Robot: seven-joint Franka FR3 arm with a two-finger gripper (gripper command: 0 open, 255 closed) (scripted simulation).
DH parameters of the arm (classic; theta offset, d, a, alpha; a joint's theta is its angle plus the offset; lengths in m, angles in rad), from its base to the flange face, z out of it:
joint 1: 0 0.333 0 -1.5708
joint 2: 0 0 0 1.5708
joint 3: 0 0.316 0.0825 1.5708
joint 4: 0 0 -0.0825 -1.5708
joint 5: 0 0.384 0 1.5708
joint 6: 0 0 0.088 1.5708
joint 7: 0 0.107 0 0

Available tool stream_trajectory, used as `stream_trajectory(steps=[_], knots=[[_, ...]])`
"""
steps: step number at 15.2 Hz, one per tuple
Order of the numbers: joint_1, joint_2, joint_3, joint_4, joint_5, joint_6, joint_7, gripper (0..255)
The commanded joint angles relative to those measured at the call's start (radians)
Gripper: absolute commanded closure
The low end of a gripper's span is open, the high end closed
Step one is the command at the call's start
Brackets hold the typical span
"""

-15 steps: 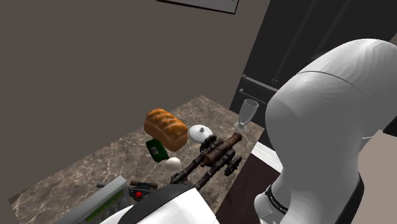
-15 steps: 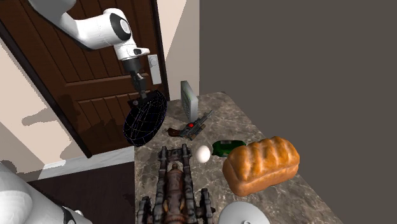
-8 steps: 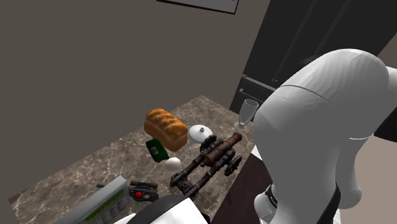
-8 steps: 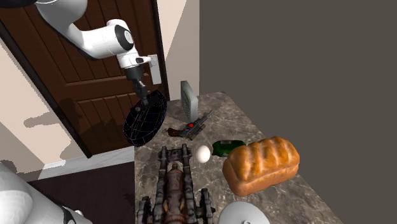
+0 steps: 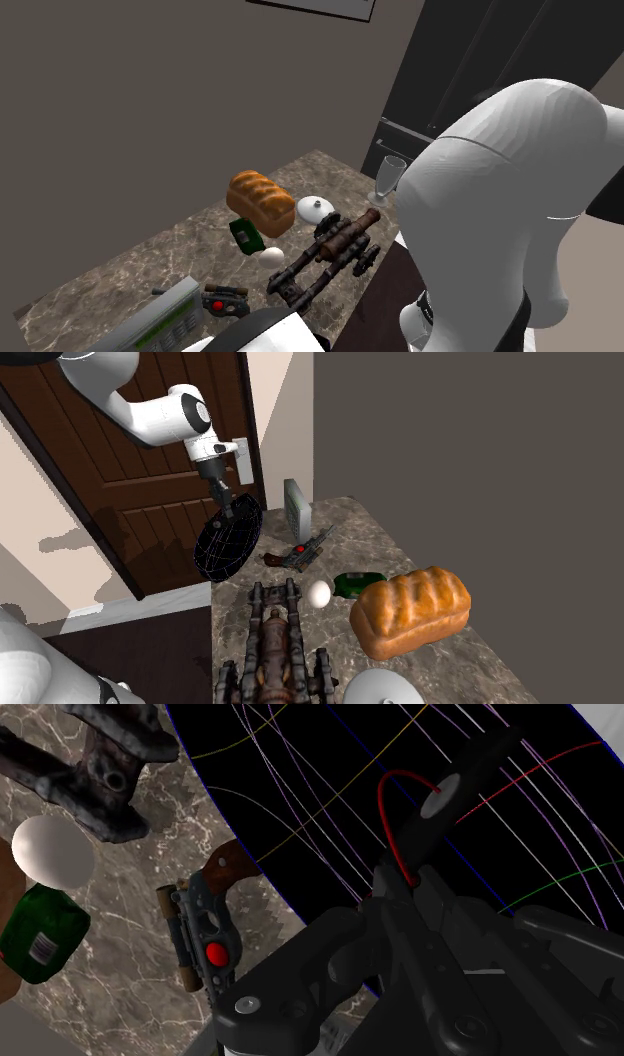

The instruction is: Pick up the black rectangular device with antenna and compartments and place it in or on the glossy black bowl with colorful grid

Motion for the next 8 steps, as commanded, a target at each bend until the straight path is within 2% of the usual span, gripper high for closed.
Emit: stream_trajectory(steps=[1, 6, 8], knots=[[0.000, 0.000, 0.000, 0.000, 0.000, 0.000, 0.000, 0], [0.000, 0.000, 0.000, 0.000, 0.000, 0.000, 0.000, 0], [0.008, -0.016, 0.010, 0.046, 0.018, -0.061, -0.011, 0]])
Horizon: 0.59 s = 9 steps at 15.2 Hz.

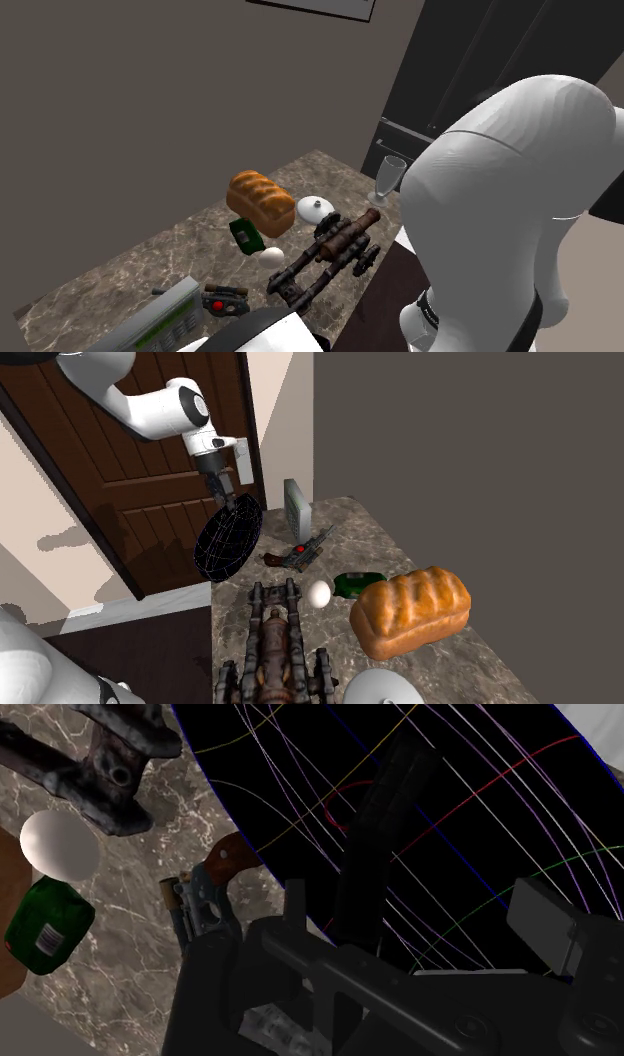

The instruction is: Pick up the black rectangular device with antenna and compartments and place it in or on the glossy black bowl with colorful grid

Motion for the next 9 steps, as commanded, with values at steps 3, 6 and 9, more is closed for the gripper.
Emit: stream_trajectory(steps=[3, 6, 9], knots=[[0.011, -0.022, 0.013, 0.061, 0.023, -0.082, -0.013, 0], [0.011, -0.022, 0.013, 0.061, 0.023, -0.082, -0.013, 0], [0.011, -0.022, 0.013, 0.061, 0.023, -0.082, -0.013, 0]])
